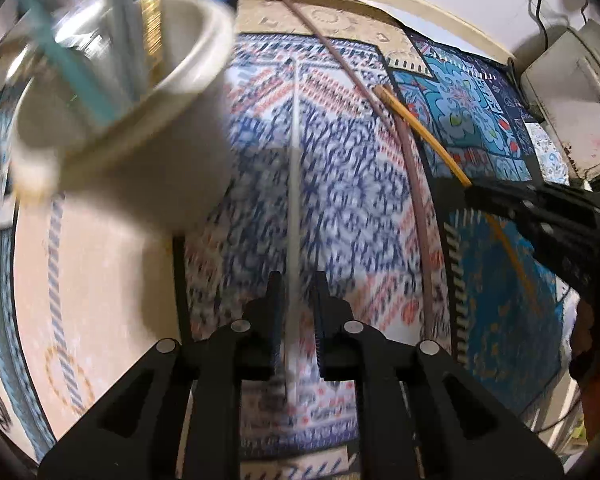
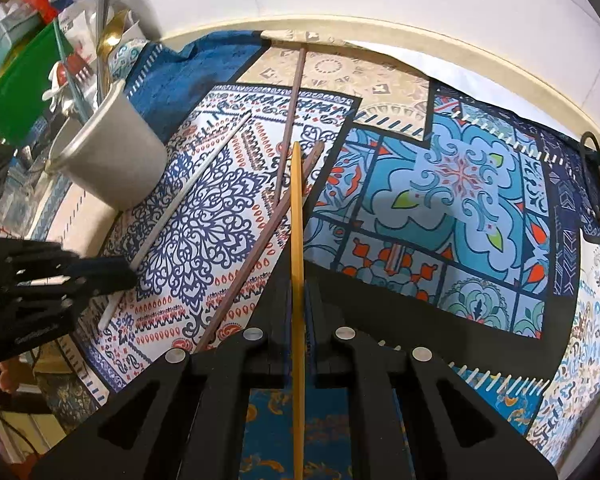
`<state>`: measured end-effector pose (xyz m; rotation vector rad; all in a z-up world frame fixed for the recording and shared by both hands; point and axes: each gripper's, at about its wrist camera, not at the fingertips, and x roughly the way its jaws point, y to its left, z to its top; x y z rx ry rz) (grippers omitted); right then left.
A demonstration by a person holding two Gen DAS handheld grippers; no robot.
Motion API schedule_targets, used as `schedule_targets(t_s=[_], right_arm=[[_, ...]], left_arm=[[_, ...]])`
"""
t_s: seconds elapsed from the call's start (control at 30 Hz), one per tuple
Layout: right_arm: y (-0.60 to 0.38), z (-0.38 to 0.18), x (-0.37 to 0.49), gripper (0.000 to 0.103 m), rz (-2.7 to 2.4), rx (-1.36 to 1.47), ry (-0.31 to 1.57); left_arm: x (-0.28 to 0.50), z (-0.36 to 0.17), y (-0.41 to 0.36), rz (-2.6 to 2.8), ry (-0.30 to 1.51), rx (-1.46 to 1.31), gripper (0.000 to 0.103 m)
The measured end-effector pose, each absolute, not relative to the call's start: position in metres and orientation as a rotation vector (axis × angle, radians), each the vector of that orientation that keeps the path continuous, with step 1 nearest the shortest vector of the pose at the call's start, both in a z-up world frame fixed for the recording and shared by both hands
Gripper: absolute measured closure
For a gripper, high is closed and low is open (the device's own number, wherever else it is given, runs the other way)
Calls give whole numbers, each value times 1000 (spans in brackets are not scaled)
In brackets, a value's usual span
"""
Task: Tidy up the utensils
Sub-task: 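Move both tools back over the remaining sticks on the cloth, then grasp a white stick with the left tool while the right tool grasps a yellow stick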
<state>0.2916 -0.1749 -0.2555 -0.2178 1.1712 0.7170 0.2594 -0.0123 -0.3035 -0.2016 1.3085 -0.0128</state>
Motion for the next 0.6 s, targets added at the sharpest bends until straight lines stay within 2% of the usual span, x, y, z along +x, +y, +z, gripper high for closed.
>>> schedule_targets(t_s=[0.13,0.6], right_arm=[[-180,-249,295,97,705,-186,1159],[-181,-263,304,97,661,-275,1179]], left_arm=[[283,-305,-19,-14,1304,-144,86],[332,-307,-45,-7,1290,-43,85]])
